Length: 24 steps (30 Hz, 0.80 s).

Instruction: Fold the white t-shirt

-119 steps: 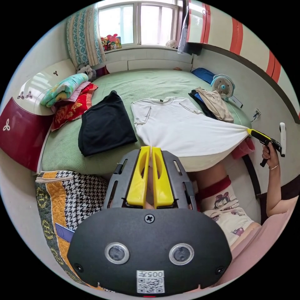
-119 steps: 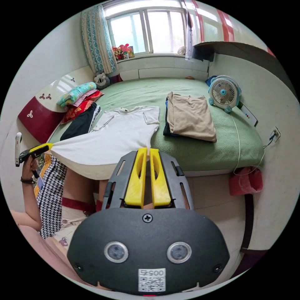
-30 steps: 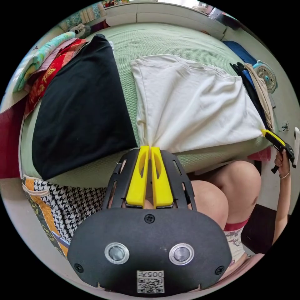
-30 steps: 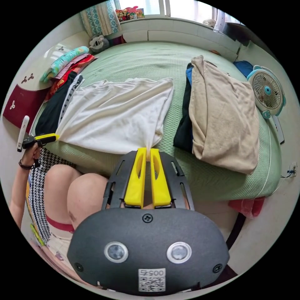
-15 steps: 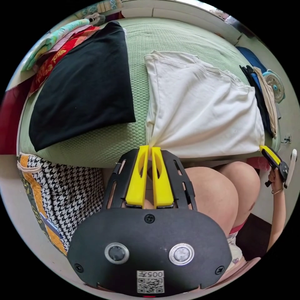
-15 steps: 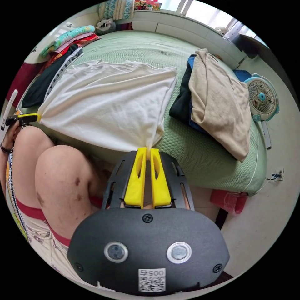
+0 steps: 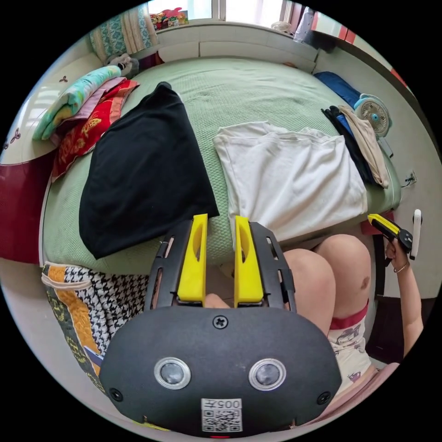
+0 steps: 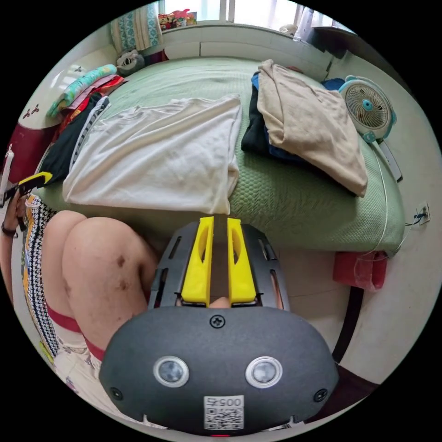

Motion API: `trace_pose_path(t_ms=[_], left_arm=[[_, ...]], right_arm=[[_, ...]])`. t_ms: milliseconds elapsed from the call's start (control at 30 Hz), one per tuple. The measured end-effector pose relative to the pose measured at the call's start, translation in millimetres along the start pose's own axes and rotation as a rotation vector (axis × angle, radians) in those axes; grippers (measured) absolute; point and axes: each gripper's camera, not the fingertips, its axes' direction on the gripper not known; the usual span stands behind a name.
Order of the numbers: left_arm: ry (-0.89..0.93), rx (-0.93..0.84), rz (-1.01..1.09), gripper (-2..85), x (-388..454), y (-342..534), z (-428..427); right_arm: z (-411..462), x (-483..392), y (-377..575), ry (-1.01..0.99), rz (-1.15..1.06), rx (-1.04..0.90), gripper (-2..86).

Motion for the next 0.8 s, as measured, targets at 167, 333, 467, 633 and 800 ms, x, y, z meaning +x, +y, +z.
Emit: trace_pose_path(t_ms=[167,333,467,633,800], left_arm=[[0.042,0.058,0.018,10.8,2.5,-31.9,10.8],[0.049,0.075,0.029,11.2,11.8,-79.5,39.3],[0.032,0.048,0.033,11.2,17.6,-110.5,63.9],[0.009,-0.006,0.019,11.2,21.7,-138.3,99.1],[-0.020,-0.017,0.018,10.1,26.0,-139.2,120.3]], right_arm=[[-44.8,-9.2,-14.1,0.049,-0.075,0.122,6.7],[-47.0,-8.3,-71.7,0.063,-0.079,0.141,7.1],[-23.5,1.7,-127.3,0.048,-0.021,0.124,6.5],[5.4,10.8,-182.4,0.039,0.035,0.096,6.2],[40.2,12.8,-218.9,0.082,0.059,0.028,5.7]])
